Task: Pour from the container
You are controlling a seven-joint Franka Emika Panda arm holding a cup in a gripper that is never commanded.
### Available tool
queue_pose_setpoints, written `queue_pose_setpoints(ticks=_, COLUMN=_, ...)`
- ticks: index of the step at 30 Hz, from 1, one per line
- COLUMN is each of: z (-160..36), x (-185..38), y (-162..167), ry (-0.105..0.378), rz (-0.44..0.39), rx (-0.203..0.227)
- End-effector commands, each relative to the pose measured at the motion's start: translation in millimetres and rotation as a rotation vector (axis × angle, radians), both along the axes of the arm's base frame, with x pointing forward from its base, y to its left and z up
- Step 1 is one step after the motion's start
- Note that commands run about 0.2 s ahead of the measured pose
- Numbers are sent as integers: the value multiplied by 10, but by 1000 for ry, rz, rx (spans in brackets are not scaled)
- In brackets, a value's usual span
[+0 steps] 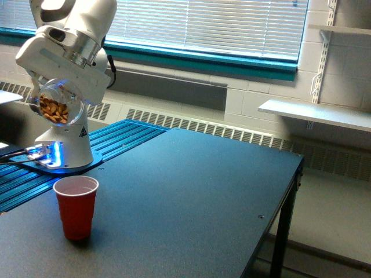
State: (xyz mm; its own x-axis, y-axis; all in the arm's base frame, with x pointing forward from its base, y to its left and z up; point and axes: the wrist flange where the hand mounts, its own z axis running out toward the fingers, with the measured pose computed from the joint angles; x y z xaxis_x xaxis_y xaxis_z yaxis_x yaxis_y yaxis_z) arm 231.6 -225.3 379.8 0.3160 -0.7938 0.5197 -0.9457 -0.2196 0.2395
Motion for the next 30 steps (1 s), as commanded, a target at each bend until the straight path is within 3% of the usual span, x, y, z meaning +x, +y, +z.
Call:
queue_pose_setpoints(ticks=1, z=-57, x=24, y=36, ry=21, rz=-2, rx=-11)
queue_pose_setpoints(ticks=30, z=-185, x=128, y=95, ry=117, rz=16, rx=-46)
